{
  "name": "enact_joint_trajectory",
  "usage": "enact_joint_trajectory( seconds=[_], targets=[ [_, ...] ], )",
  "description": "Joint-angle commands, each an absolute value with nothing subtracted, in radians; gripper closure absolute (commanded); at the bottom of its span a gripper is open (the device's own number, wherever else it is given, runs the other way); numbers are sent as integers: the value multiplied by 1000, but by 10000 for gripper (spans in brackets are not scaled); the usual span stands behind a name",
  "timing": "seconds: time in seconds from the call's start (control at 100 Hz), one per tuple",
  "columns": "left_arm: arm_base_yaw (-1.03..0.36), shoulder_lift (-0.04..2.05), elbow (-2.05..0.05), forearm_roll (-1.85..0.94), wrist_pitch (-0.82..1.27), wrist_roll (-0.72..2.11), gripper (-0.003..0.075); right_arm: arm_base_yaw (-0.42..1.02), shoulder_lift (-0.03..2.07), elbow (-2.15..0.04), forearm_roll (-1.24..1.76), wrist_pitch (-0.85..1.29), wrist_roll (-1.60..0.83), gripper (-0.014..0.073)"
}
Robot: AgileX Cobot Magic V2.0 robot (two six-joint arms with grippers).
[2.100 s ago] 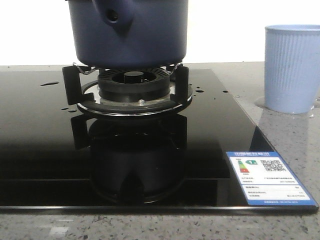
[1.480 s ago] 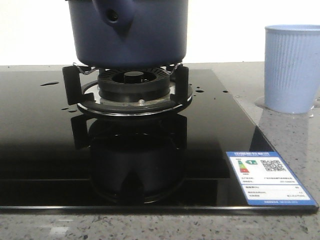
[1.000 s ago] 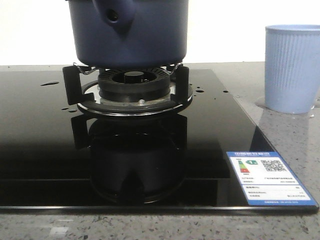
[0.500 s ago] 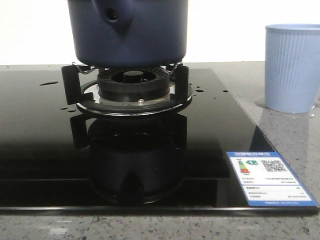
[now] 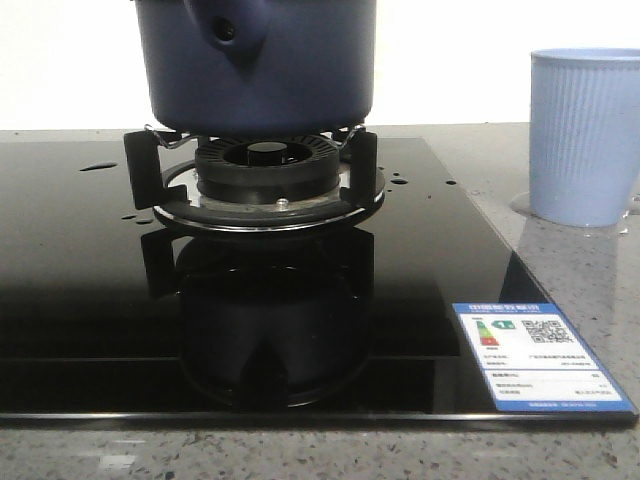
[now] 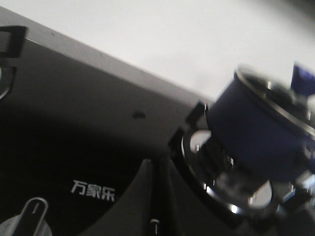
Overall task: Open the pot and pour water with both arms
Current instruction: 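Grasp the purple lid knob with the left gripper and lift the lid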
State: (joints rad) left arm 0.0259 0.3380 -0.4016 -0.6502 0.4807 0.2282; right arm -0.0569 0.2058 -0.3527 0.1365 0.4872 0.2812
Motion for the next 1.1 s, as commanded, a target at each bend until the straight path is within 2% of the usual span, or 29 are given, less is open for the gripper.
enact_joint_trajectory(
  seconds=[0.0,0.19,0.35,0.45,0.55,0.71,0.8,0.85,0.91,1.0,1.09],
  targets=[
    [6,474,-507,-756,532,383,738,-47,323,-483,134,622,270,660],
    [-90,687,-631,-1171,689,855,738,-15,499,-655,221,921,171,668],
    [-103,845,-715,-1419,903,1151,738,12,580,-718,581,1011,-64,668],
    [-101,923,-757,-1509,989,1262,738,12,602,-721,778,1007,-231,668],
    [-101,984,-800,-1530,1004,1339,738,12,605,-723,839,966,-410,668],
    [-101,1055,-857,-1539,1029,1528,724,12,605,-732,839,835,-466,667],
    [-101,1080,-882,-1548,1048,1665,620,12,605,-732,839,773,-502,667],
    [-101,1089,-894,-1552,1048,1717,521,12,605,-732,839,755,-557,655],
    [-101,1104,-905,-1563,1042,1786,365,12,605,-732,839,743,-600,607],
    [-101,1131,-916,-1616,1026,1859,171,12,605,-732,839,731,-623,456],
    [-101,1162,-927,-1694,993,1864,89,12,605,-732,839,708,-623,231]
  ],
)
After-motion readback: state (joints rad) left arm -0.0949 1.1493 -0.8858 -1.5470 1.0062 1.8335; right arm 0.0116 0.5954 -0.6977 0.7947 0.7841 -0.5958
